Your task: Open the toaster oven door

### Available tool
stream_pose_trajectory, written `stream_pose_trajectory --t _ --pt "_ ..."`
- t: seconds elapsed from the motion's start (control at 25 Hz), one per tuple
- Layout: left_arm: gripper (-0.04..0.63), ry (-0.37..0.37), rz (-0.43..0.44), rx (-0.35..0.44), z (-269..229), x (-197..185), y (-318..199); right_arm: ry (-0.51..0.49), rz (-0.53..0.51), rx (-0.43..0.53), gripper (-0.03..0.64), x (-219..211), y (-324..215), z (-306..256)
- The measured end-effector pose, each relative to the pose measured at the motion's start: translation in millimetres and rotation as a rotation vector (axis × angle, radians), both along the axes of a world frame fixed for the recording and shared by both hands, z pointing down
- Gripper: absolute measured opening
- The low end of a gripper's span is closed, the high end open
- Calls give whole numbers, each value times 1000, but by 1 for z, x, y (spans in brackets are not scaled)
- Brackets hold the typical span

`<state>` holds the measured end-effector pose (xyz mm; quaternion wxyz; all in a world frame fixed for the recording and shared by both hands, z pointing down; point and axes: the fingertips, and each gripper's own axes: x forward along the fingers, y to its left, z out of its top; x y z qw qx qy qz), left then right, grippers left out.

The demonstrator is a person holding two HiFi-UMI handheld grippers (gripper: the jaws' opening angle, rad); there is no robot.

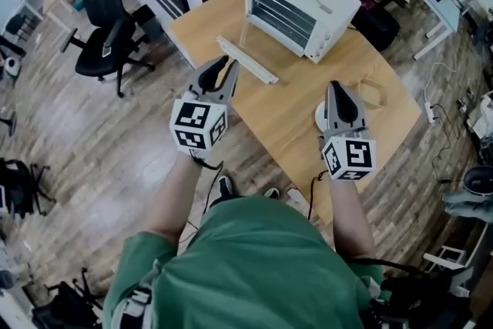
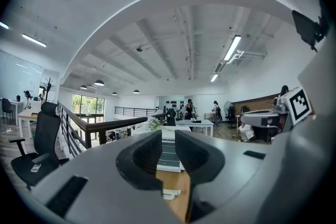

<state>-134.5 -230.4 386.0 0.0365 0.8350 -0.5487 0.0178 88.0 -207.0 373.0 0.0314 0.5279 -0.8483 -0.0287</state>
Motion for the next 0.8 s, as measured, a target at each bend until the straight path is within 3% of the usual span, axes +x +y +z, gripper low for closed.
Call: stream_pose_trajectory --t 0.8 --pt "91 70 87 -15 1 -60 -10 -9 107 -5 29 -49 14 -7"
